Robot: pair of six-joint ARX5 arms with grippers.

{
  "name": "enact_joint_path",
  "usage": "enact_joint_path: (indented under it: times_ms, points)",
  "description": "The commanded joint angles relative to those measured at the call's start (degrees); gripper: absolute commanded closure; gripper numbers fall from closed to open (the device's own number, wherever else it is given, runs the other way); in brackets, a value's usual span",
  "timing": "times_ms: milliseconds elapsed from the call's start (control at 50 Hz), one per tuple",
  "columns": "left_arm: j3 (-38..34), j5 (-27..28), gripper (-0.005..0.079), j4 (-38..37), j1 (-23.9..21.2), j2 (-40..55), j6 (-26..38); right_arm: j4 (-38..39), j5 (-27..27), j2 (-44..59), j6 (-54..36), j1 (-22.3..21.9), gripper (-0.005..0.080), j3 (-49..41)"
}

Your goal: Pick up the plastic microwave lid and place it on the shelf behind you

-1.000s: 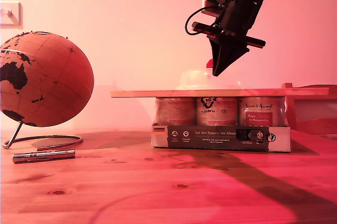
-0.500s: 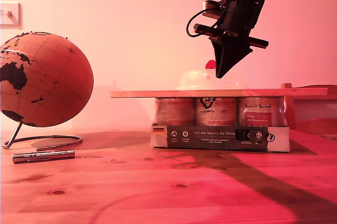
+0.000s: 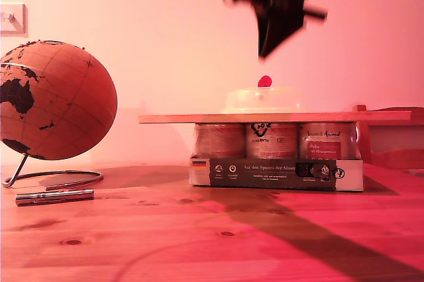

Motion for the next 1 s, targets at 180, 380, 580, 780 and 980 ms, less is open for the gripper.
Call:
enact_joint_path:
  times_ms: [180,380,580,780,980]
  points:
    - [-1.14,0.04,0.0764,2.10,0.15,2.12,-0.20,-0.42,1.62,-2.54,-1.07,0.00,0.0765,0.02]
    - [-1.14,0.02,0.0764,4.76,0.42,2.40,-1.49,-0.42,1.92,-6.38,-1.38,0.00,0.0765,-1.81]
    - [-1.14,0.09,0.0764,4.68,3.17,2.38,-1.64,3.65,1.99,-12.24,-1.42,0.15,0.0764,-8.68]
    - [-1.14,3.26,0.0764,4.79,9.07,2.34,0.00,11.32,4.50,-20.98,-1.44,0.09,0.0765,-20.20]
    - [-1.16,8.09,0.0764,6.64,16.94,2.34,0.33,19.91,4.96,-29.18,-1.49,-1.53,0.0764,-32.09]
